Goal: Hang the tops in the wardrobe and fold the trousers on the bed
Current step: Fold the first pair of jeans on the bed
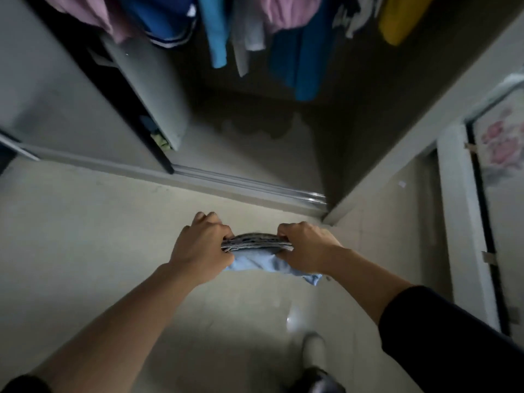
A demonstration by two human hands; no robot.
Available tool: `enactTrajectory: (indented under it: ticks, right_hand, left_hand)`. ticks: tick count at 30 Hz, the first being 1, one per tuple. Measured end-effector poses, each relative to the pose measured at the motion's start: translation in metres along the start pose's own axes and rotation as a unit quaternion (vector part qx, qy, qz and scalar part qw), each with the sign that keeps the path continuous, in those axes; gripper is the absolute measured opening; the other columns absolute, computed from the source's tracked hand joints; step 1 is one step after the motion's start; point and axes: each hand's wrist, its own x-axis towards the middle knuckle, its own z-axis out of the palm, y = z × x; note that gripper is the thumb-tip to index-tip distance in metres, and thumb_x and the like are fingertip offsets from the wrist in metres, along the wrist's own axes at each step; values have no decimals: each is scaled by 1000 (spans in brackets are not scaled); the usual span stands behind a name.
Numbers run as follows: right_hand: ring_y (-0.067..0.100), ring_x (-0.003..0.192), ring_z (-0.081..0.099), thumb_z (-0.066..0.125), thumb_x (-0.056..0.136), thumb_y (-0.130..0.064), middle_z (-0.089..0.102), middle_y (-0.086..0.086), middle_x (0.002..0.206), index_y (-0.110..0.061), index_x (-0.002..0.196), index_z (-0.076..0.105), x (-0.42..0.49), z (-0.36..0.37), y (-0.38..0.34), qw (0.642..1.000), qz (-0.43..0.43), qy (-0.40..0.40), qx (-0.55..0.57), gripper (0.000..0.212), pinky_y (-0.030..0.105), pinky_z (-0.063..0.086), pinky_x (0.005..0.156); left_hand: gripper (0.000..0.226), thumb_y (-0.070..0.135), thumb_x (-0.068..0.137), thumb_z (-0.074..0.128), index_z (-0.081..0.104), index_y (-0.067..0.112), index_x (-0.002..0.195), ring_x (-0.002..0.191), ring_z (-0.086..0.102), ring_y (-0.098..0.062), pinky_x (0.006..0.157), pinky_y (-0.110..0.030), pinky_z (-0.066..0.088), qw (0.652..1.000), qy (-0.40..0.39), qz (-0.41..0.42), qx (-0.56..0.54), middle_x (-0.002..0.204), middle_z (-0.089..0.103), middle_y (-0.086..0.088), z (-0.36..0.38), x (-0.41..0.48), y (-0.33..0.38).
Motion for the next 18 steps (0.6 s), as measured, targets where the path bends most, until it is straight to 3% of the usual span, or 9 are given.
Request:
enactTrajectory:
  ticks: [4,9,14,18]
  right_hand:
    - [27,107,58,51,91,-37,62,5,115,-19,113,52,65,-13,-14,994,-37,49,-90,28,30,34,74]
    - [24,114,53,50,94,-43,56,7,120,-20,122,51,182,-19,-8,984,-39,83,-150,37,31,41,89]
    - [28,108,60,54,92,-34,63,5,117,-21,119,52,307,-13,-2,970,-23,109,-217,30,30,37,72]
    - [31,108,61,50,93,-45,65,7,116,-22,121,56,402,-12,10,961,-26,151,-229,37,31,36,71]
  left_hand:
    - [33,23,78,60,66,28,110,104,48,-18,74,-29,43,999,31,-17,34,107,44,3,-13,54,-36]
    - [22,23,84,63,66,26,105,91,59,-26,69,-32,42,996,44,-59,47,110,42,0,-17,157,-82]
    - [16,22,84,64,66,23,100,92,61,-34,70,-33,43,990,113,-64,60,108,49,-6,2,269,-136]
    - [17,21,80,66,68,23,96,98,60,-36,71,-33,44,981,186,-45,7,103,59,-6,19,362,-191]
